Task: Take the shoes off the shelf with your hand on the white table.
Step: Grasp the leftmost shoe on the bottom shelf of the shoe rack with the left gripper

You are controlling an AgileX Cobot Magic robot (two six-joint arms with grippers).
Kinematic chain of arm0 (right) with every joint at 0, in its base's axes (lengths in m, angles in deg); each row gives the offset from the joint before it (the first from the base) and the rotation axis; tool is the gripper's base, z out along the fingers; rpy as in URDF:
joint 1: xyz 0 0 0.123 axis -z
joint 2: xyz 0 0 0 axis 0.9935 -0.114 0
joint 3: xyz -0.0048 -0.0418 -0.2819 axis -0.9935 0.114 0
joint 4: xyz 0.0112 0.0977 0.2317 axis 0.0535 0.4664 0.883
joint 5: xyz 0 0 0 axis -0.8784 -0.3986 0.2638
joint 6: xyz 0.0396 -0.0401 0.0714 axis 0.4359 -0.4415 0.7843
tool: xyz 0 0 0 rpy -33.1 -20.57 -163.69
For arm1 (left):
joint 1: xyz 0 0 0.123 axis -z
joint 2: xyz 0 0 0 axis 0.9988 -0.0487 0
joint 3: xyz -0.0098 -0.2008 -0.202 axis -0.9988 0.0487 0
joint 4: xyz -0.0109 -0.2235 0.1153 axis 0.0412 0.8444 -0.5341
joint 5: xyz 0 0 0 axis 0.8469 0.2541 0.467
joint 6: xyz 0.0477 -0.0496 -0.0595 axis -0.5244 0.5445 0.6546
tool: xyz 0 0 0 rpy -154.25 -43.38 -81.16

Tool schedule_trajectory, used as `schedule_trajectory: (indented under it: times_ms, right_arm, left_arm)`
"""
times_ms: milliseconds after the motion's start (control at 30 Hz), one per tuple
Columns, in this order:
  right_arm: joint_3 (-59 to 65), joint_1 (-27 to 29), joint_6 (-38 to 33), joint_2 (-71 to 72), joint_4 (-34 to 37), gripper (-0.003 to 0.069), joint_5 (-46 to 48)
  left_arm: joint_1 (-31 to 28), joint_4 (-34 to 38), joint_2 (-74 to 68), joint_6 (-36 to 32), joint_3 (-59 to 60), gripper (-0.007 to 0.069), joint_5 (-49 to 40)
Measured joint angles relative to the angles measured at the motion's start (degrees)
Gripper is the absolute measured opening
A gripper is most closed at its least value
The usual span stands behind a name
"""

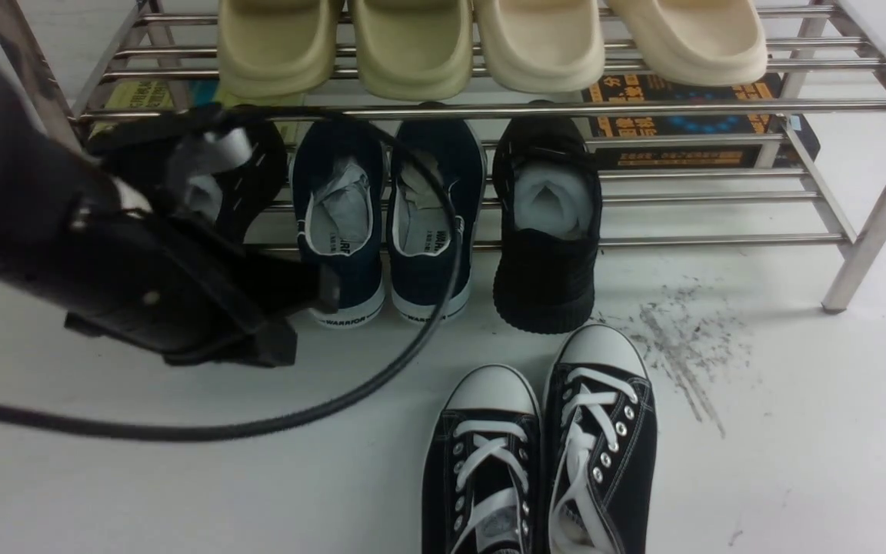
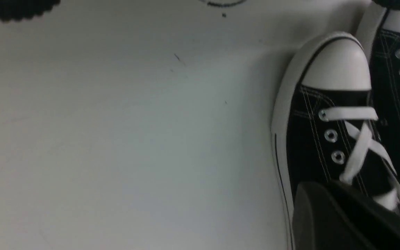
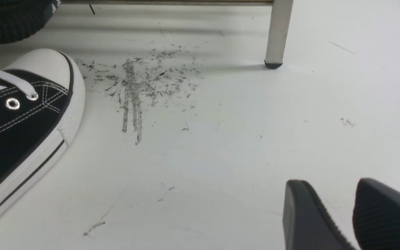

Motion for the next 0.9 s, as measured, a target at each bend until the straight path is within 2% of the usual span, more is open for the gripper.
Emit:
schedule_trajectory:
  times_ms: [33,100,200,233,267,400,600,733,900]
  right_arm:
    - [0.0,0.0,0.0,0.0,0.0,0.0237,0.0]
    - [0.0,0.0,0.0,0.0,0.0,0.0237,0.0]
    - [0.0,0.0,0.0,0.0,0.0,0.0237,0.0]
    - [0.0,0.0,0.0,0.0,0.0,0.0237,0.0]
    - [0.0,0.0,0.0,0.0,0.0,0.0237,0.0]
    - [0.0,0.0,0.0,0.0,0.0,0.0237,0.0]
    - [0.0,0.0,0.0,0.0,0.0,0.0237,0.0]
    - [0.0,0.0,0.0,0.0,0.0,0.0237,0.0]
    - [0.0,0.0,0.0,0.0,0.0,0.0237,0.0]
  left_arm:
    - [0.3,-0.7,0.0,0.7,-0.3,0.0092,0.0]
    - [2.9,-9.5,-3.9,9.8,-3.8,0.0146,0.1]
    - [3.9,-17.8,-8.3,18.6,-8.0,0.023,-0.3]
    - [3.9,-18.5,-8.5,19.0,-8.3,0.0243,-0.3]
    - [3.9,-21.1,-10.6,22.3,-10.6,0.0296,-0.2]
    - [4.0,-25.2,-13.9,25.6,-13.8,0.0365,1.2]
    - [4.0,-32.3,-17.5,32.0,-14.9,0.0391,4.9]
    - [4.0,-39.0,-19.1,39.0,-14.9,0.0392,5.6]
    - [4.0,-41.1,-21.2,42.4,-14.9,0.0392,5.8]
